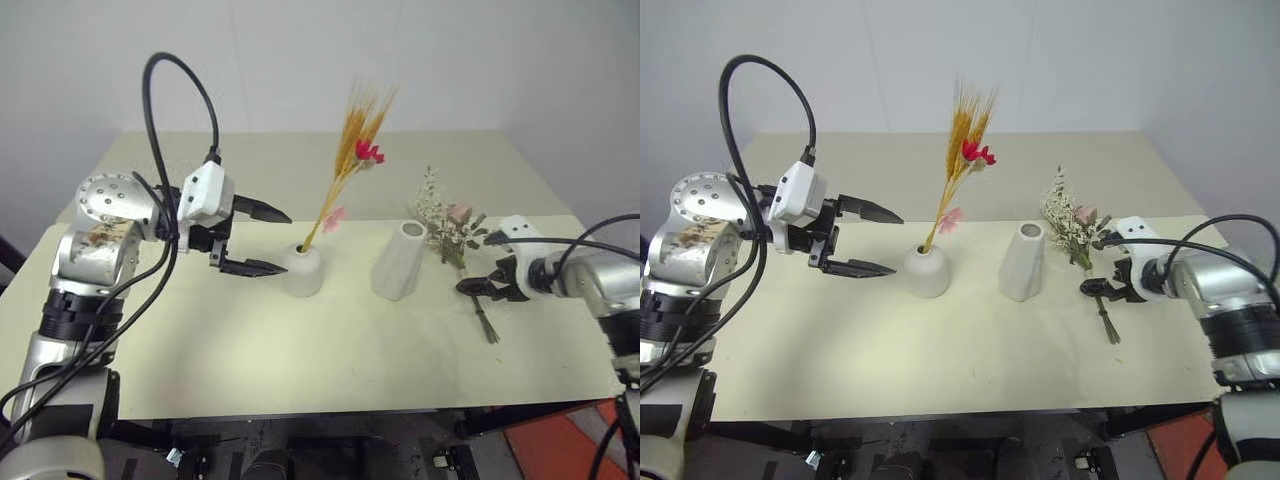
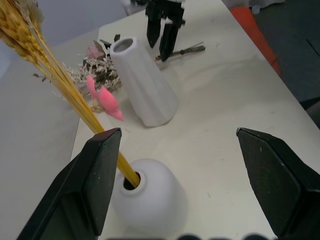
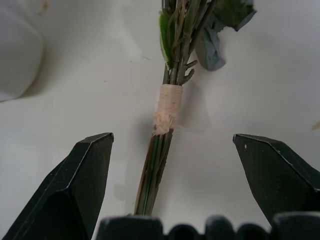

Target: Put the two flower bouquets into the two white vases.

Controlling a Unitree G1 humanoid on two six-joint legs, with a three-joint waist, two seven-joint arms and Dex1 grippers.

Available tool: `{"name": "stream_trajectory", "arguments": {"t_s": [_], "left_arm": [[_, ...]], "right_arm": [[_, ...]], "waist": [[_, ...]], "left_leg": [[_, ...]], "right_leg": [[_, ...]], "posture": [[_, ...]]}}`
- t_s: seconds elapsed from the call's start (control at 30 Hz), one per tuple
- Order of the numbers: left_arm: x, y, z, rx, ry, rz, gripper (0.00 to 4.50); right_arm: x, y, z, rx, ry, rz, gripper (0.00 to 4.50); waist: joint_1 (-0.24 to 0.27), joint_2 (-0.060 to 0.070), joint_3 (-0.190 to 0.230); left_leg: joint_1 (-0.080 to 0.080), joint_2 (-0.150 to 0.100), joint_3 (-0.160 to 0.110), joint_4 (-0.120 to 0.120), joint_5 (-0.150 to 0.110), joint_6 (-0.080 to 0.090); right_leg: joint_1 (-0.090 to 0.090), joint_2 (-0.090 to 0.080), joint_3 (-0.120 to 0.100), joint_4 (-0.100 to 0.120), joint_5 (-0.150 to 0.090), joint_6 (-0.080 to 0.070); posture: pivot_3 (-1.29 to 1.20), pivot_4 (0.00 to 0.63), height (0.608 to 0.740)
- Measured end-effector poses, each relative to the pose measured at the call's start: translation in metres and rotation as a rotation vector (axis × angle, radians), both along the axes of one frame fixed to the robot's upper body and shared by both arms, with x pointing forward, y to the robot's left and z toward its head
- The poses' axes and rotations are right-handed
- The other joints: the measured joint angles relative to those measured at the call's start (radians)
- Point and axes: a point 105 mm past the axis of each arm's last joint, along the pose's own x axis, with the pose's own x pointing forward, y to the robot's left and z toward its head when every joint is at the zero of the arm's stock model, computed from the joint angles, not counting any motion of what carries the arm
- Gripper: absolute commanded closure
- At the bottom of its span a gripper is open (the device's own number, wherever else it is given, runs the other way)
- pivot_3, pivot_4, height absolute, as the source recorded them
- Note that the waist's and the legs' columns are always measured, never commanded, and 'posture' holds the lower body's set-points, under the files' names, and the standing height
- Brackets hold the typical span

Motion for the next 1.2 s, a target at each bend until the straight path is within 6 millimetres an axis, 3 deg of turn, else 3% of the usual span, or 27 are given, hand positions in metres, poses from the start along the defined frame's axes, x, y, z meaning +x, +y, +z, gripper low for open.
{"name": "stream_trajectory", "arguments": {"t_s": [0.07,0.13,0.5,0.63,0.73,0.83,0.9,1.07,1.2], "left_arm": [[-0.001,0.0,-0.002,-0.002,0.003,0.005,0.49],[-0.003,-0.002,-0.005,0.0,0.006,0.008,0.45],[-0.004,-0.002,-0.013,-0.009,0.017,0.053,0.45],[-0.005,-0.002,-0.01,-0.019,0.007,0.058,0.45],[-0.004,0.001,-0.01,-0.024,0.004,0.074,0.45],[-0.004,0.002,-0.013,-0.027,0.013,0.085,0.45],[-0.004,0.002,-0.013,-0.029,0.011,0.088,0.45],[-0.002,0.003,-0.013,-0.032,0.014,0.092,0.45],[0.0,0.004,-0.013,-0.031,0.022,0.094,0.45]], "right_arm": [[0.006,0.0,-0.002,-0.003,-0.006,-0.003,0.0],[0.013,0.0,-0.002,-0.007,-0.019,-0.012,0.55],[0.024,0.0,-0.006,-0.021,-0.002,-0.02,4.19],[0.035,-0.01,0.01,-0.108,-0.15,-0.104,4.27],[0.047,-0.014,0.053,-0.197,-0.495,-0.198,4.27],[0.039,-0.001,0.106,-0.233,-0.959,-0.281,4.27],[0.027,0.014,0.133,-0.128,-1.148,-0.357,4.27],[-0.024,0.049,0.182,0.506,-1.392,-0.252,4.27],[-0.049,0.075,0.205,0.626,-1.454,-0.088,4.27]], "waist": [[-0.004,0.0,0.0],[-0.009,0.0,0.0],[-0.012,0.0,0.0],[-0.011,0.001,0.0],[-0.012,0.001,0.0],[-0.015,0.001,0.0],[-0.018,0.001,0.0],[-0.012,0.002,0.0],[-0.014,0.002,0.0]], "left_leg": [[0.0,0.0,0.0,0.0,0.0,0.0],[0.0,0.0,0.0,0.0,0.0,0.0],[0.0,0.0,0.001,0.0,0.0,0.0],[-0.001,0.0,0.0,-0.001,0.0,-0.001],[-0.006,-0.001,0.0,-0.001,0.002,-0.003],[-0.006,0.0,0.004,-0.002,0.002,-0.004],[-0.006,0.001,0.006,-0.001,0.002,-0.003],[-0.004,0.003,0.006,-0.001,0.001,-0.001],[-0.002,0.003,0.008,-0.001,0.001,-0.001]], "right_leg": [[0.0,0.0,0.0,0.001,0.0,0.0],[0.0,0.0,0.001,0.001,0.0,0.0],[-0.002,0.0,0.002,0.001,0.0,0.0],[-0.004,0.0,0.003,0.002,0.0,0.0],[-0.014,0.0,0.007,0.006,0.001,-0.001],[-0.017,0.0,0.008,0.013,0.001,-0.001],[-0.017,0.0,0.01,0.015,0.001,-0.001],[-0.014,0.001,0.009,0.014,0.001,-0.001],[-0.014,0.003,0.009,0.015,0.001,-0.001]], "posture": [[0.0,0.15,0.74],[0.0,0.15,0.74],[0.0,0.15,0.74],[0.0,0.15,0.74],[0.0,0.15,0.74],[0.0,0.15,0.74],[0.0,0.15,0.74],[0.0,0.15,0.74],[0.0,0.15,0.74]]}}
